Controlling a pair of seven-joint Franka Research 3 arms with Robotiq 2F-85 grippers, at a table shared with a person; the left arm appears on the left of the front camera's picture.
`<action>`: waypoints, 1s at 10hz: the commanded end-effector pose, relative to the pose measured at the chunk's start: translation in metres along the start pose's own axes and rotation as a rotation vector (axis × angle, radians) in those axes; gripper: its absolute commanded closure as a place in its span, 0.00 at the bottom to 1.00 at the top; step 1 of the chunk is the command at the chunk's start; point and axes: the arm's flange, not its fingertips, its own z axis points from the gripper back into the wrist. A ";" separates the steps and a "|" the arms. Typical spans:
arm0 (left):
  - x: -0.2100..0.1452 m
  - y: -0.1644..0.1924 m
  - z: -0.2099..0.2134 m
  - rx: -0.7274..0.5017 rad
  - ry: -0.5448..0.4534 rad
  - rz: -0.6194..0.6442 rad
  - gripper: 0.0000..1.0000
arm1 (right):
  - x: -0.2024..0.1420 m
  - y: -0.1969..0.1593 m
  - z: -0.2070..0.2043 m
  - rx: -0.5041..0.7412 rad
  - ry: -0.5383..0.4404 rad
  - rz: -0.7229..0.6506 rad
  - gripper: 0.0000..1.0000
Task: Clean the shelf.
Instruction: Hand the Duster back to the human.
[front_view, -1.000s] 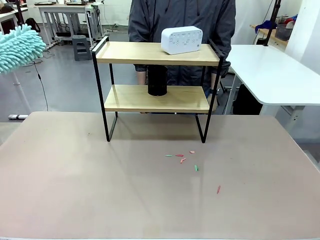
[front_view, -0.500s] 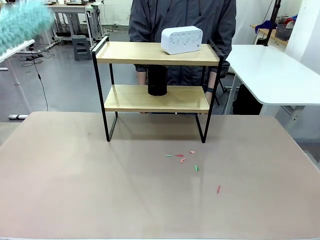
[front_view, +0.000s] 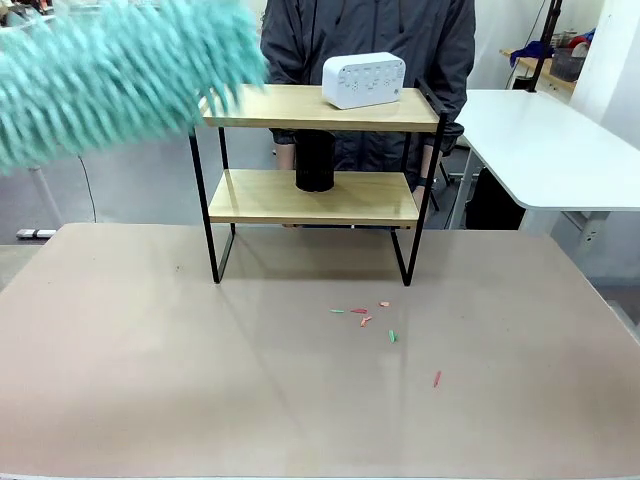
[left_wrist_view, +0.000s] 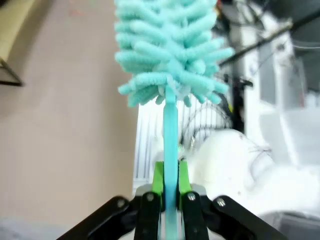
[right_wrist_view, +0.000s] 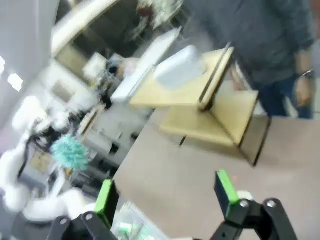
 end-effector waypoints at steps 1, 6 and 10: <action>0.020 0.014 -0.035 -0.030 0.221 -0.156 0.88 | -0.064 0.009 0.011 0.010 0.165 0.113 0.00; 0.065 0.020 -0.053 -0.016 0.259 -0.144 0.88 | -0.008 0.008 -0.050 0.110 0.262 0.096 0.00; 0.171 0.037 -0.077 -0.040 0.364 -0.268 0.88 | 0.000 0.056 -0.224 0.319 0.684 0.255 0.00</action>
